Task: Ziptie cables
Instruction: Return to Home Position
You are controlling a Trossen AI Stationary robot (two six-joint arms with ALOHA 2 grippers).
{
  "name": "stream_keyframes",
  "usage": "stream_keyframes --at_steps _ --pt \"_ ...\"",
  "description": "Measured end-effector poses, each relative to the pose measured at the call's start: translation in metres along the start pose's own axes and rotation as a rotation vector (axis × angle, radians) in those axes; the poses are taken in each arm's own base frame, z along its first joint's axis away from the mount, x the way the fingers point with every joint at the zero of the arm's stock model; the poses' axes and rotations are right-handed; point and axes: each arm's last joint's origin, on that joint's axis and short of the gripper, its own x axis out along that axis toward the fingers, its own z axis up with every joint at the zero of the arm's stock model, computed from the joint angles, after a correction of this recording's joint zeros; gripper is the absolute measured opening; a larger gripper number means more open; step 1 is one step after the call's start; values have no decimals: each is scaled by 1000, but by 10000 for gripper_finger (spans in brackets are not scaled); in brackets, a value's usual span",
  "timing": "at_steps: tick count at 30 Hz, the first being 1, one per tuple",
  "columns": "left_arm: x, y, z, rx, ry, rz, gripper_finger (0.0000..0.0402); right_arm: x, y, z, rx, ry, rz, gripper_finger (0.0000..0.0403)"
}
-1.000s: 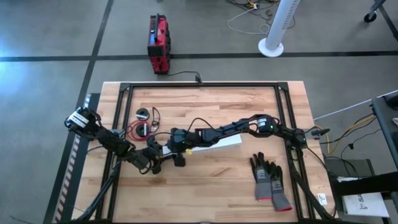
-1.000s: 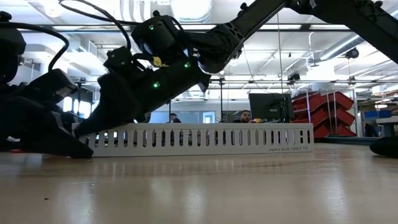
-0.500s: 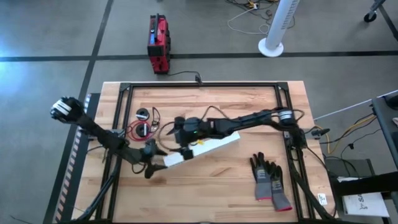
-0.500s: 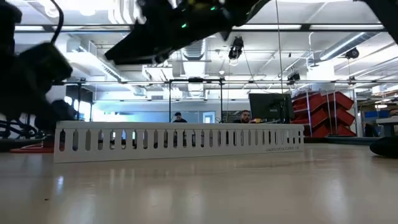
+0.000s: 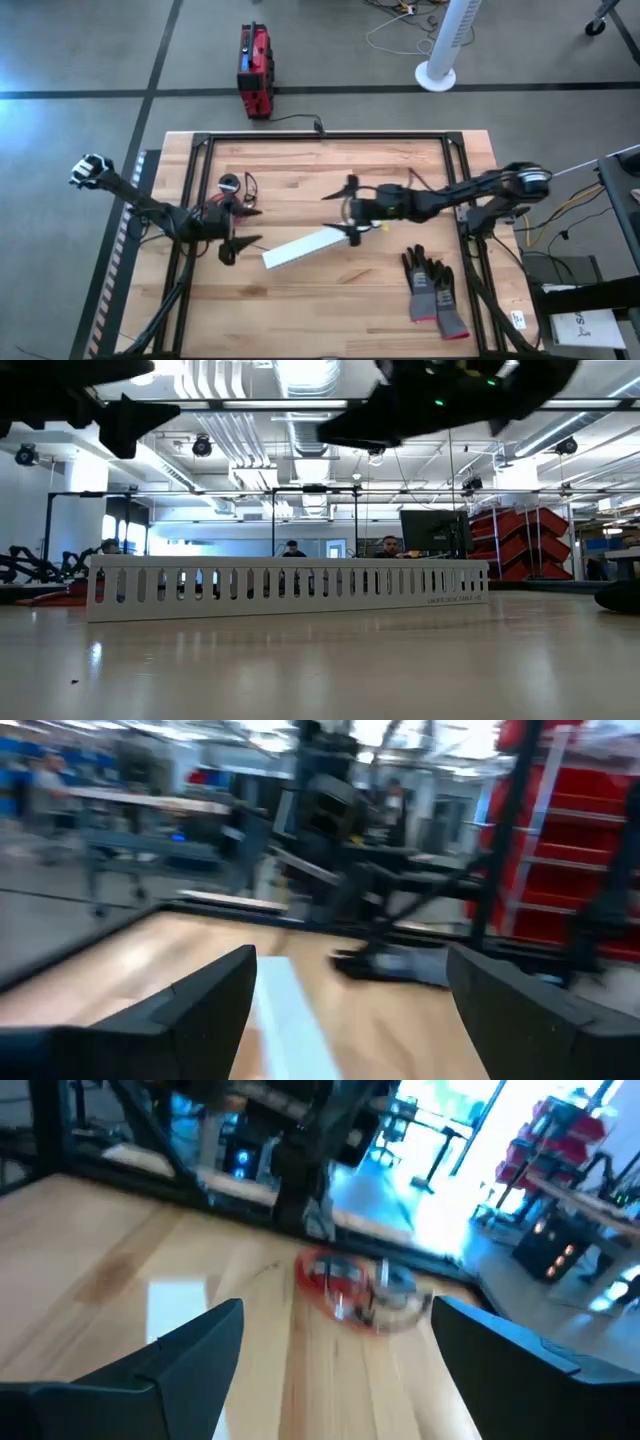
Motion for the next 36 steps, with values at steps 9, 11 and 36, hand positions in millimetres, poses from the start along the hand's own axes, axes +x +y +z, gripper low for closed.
stream_keyframes --at_steps 9,11,36 --pt "-13 19 16 91 111 160 309 -90 1 -18 107 -44 -27 288" --pt "-19 21 26 109 120 177 309 -112 1 -21 137 -80 -36 280" --pt "-41 35 -19 213 -7 -16 53 -236 14 -75 351 -225 -151 10"
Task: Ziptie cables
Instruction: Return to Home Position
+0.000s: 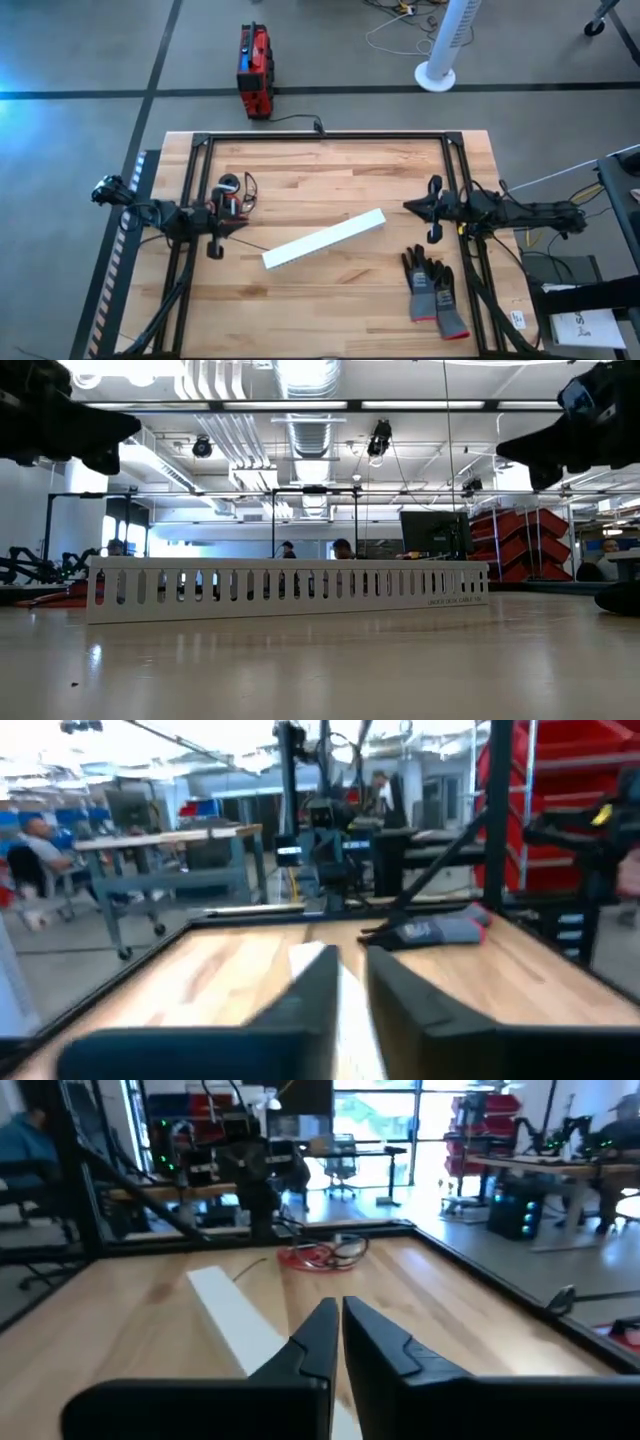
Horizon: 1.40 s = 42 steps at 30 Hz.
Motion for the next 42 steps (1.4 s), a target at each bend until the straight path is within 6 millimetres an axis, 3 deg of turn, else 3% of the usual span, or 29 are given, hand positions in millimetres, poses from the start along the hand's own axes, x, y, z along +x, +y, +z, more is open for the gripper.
stream_keyframes --at_steps 2,9,12,16,24,42 --pt "0 -1 -1 0 9 -19 15 -1 0 -5 23 -9 6 8" --pt "-1 -6 1 -14 -35 -230 5 -1 4 -13 83 30 164 2" --pt "1 -2 5 -2 -77 -176 3 -1 7 -11 74 6 245 1" --pt "3 3 4 -24 -71 -167 1 -1 6 -13 102 27 206 3" --pt "6 7 2 -263 -37 -63 11 1 5 -15 62 50 192 1" --pt "12 5 -3 -241 51 -56 4 1 5 -16 31 54 191 1"
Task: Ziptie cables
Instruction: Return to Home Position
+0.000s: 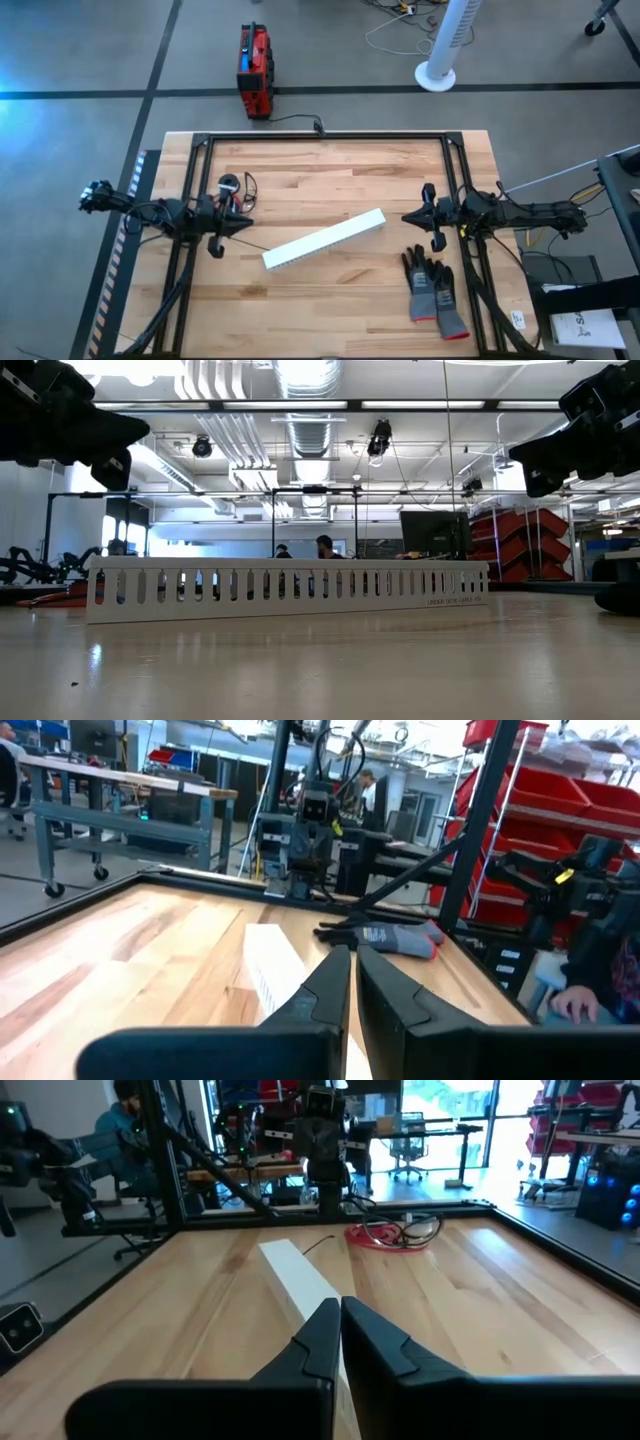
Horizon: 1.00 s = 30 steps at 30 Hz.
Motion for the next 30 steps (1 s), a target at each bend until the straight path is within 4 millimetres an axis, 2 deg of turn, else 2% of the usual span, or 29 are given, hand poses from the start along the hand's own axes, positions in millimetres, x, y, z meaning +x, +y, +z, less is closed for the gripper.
stream_keyframes --at_steps 30 --pt "9 0 -14 43 141 25 3 0 0 0 -1 0 0 1"
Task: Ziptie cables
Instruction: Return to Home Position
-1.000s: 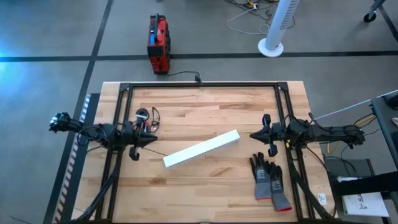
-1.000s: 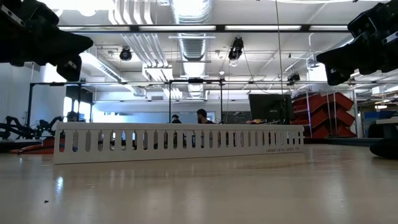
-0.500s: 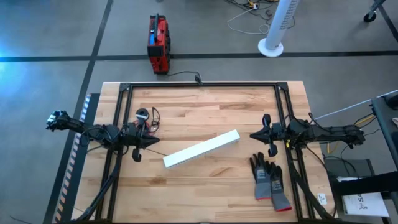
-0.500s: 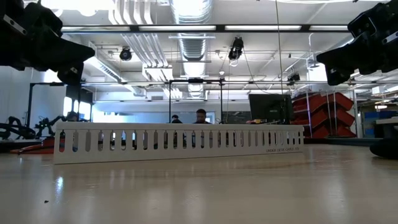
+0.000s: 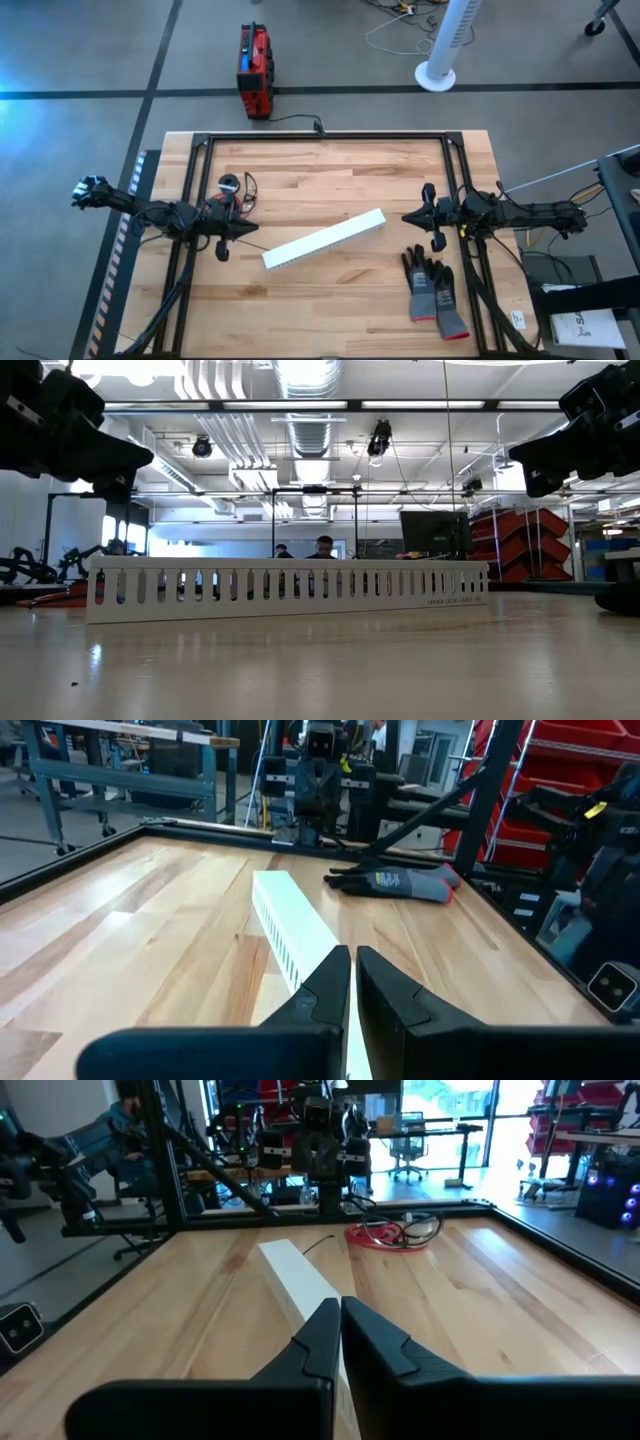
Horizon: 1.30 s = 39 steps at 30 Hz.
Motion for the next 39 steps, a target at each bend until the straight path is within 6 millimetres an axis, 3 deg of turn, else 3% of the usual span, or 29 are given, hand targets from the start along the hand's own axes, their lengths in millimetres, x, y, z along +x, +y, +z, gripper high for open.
stream_keyframes --at_steps 39 --pt "4 0 -6 18 61 11 4 0 0 2 -22 -20 -17 4"
